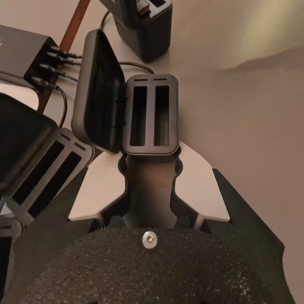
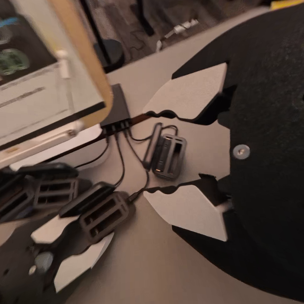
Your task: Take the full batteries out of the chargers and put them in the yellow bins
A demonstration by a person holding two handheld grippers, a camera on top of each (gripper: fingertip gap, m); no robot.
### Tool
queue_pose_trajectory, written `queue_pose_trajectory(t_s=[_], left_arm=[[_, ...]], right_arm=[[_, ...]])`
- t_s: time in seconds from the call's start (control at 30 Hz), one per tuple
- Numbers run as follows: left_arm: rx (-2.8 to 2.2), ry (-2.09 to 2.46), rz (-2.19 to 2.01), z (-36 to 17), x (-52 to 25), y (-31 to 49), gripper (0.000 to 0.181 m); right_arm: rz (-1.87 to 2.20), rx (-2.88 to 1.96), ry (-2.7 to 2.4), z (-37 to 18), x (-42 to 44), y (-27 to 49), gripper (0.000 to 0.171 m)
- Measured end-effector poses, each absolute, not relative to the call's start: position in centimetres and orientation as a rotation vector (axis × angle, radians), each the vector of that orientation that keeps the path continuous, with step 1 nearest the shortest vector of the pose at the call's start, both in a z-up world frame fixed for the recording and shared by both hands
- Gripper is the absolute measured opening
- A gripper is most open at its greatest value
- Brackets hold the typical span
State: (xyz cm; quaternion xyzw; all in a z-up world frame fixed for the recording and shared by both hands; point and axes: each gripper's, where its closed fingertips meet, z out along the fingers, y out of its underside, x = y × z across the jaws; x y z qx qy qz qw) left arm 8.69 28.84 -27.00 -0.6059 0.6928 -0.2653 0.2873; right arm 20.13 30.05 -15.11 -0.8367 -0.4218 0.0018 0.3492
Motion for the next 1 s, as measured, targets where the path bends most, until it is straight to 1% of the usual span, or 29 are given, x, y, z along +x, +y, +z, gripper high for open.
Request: queue_pose_trajectory(t_s=[0.07, 0.13, 0.23, 0.3, 0.37, 0.4, 0.43, 0.5, 0.57, 0.73, 0.8, 1.0], left_arm=[[-1.631, 1.851, -0.662, -26.9, 7.8, 28.9, 0.057], [-1.654, 1.826, -0.636, -26.6, 7.0, 29.0, 0.058], [-1.702, 1.788, -0.634, -26.0, 6.0, 28.7, 0.058], [-1.743, 1.757, -0.628, -25.7, 5.5, 28.2, 0.054], [-1.800, 1.686, -0.619, -25.6, 5.7, 27.8, 0.048], [-1.821, 1.665, -0.607, -25.8, 5.9, 27.6, 0.048], [-1.824, 1.653, -0.587, -26.0, 6.2, 27.5, 0.047], [-1.822, 1.633, -0.514, -26.4, 6.9, 27.8, 0.044], [-1.816, 1.603, -0.477, -26.3, 7.5, 28.4, 0.036], [-1.867, 1.470, -0.449, -26.3, 8.8, 30.1, 0.037], [-1.904, 1.408, -0.468, -26.3, 9.3, 30.5, 0.032], [-1.964, 1.332, -0.439, -26.5, 9.7, 30.7, 0.031]], right_arm=[[0.046, -2.257, -0.914, -17.0, 22.1, 28.8, 0.096], [0.077, -2.327, -0.772, -19.4, 23.4, 27.9, 0.107], [0.134, -2.375, -0.622, -22.7, 23.8, 27.5, 0.116], [0.116, -2.370, -0.591, -24.1, 24.1, 28.0, 0.120], [0.177, -2.360, -0.554, -25.1, 23.9, 28.7, 0.117], [0.213, -2.350, -0.540, -25.4, 23.7, 29.1, 0.111], [0.238, -2.346, -0.531, -25.7, 23.6, 29.3, 0.100], [0.274, -2.322, -0.507, -25.8, 23.5, 29.7, 0.094], [0.266, -2.311, -0.457, -25.7, 23.5, 29.8, 0.093], [0.108, -2.283, -0.125, -25.6, 24.7, 30.0, 0.092], [0.038, -2.264, 0.002, -25.6, 25.0, 30.1, 0.092], [-0.077, -2.199, 0.165, -25.3, 25.2, 30.5, 0.087]])
